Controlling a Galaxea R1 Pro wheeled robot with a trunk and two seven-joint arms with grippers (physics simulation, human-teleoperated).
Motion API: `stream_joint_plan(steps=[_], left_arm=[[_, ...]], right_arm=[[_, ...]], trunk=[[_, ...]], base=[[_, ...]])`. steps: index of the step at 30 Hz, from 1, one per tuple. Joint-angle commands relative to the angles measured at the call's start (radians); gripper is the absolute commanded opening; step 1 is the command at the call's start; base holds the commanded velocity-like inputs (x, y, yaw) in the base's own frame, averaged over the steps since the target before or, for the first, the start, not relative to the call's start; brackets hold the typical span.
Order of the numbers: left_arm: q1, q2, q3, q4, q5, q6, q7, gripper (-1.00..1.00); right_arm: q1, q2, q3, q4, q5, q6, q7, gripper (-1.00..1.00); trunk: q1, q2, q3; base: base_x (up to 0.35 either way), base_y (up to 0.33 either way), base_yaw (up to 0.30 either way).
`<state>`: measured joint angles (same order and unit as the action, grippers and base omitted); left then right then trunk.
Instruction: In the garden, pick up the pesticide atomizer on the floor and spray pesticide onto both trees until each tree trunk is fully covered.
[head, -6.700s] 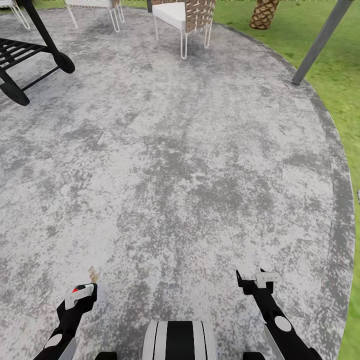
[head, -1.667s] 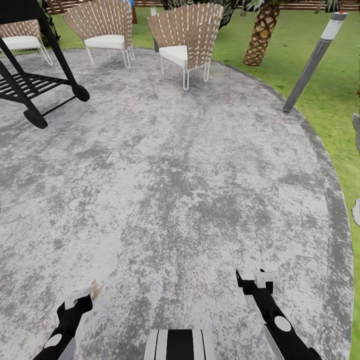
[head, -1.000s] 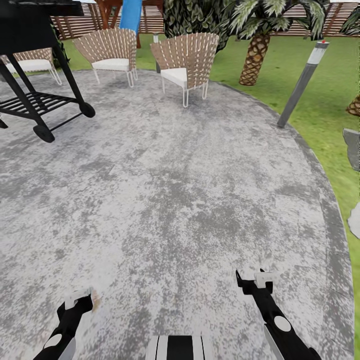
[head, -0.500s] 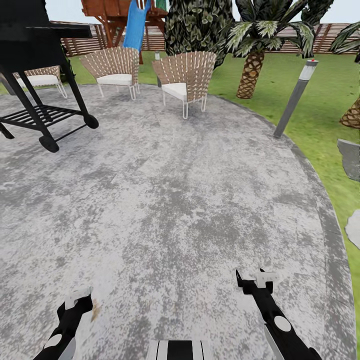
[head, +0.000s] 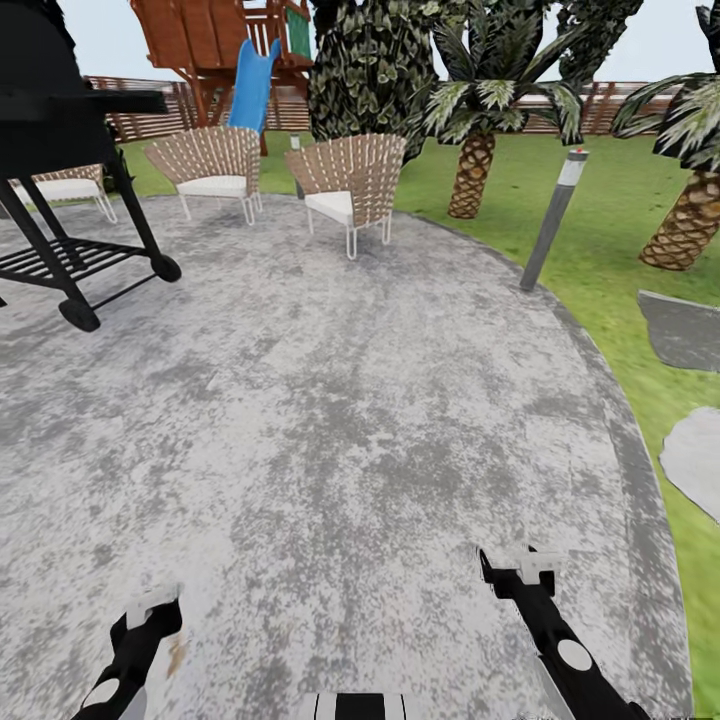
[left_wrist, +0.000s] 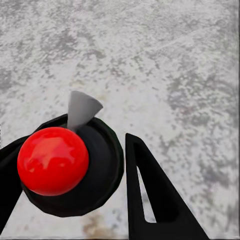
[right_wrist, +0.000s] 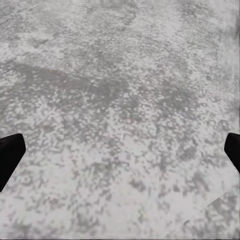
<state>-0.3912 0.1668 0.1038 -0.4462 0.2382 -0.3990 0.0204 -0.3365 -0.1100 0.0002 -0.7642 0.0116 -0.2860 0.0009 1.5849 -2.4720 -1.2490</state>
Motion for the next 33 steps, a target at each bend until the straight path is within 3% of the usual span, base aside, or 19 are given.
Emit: stream_joint_plan(steps=[1, 6, 8, 12, 17, 33], left_arm=[[0.006, 0.001, -0.002, 0.001, 0.003, -0.003, 0.003, -1.00], [0.054, 0.002, -0.002, 0.002, 0.001, -0.004, 0.004, -1.00], [0.070, 0.003, -0.002, 0.001, -0.001, -0.004, 0.004, -1.00], [0.094, 0.004, -0.001, 0.002, -0.003, -0.004, 0.004, -1.00], [0.133, 0.005, -0.001, 0.001, -0.006, -0.005, 0.003, -1.00], [0.143, -0.003, -0.012, 0.003, -0.013, -0.001, 0.000, -1.00]], right_arm=[[0.000, -0.003, 0.000, 0.008, 0.001, -0.003, 0.000, 1.00], [0.021, -0.037, -0.001, 0.069, 0.000, -0.018, -0.003, 1.00], [0.052, -0.055, -0.002, 0.099, -0.002, -0.049, -0.004, 1.00], [0.098, -0.066, -0.008, 0.137, -0.006, -0.116, -0.006, 1.00], [0.131, -0.070, -0.057, 0.165, -0.005, -0.168, -0.004, 1.00], [0.139, -0.057, -0.063, 0.262, -0.013, -0.171, -0.006, 1.00]], trunk=[[-0.004, 0.007, 0.004], [-0.023, 0.042, 0.026], [-0.031, 0.056, 0.035], [-0.046, 0.084, 0.053], [-0.065, 0.119, 0.075], [-0.127, 0.231, 0.145]], base=[[0.000, 0.000, -0.202], [0.000, 0.000, -0.205], [0.000, 0.000, -0.206], [0.000, 0.000, -0.206], [0.000, 0.000, -0.206], [0.000, 0.000, -0.214]])
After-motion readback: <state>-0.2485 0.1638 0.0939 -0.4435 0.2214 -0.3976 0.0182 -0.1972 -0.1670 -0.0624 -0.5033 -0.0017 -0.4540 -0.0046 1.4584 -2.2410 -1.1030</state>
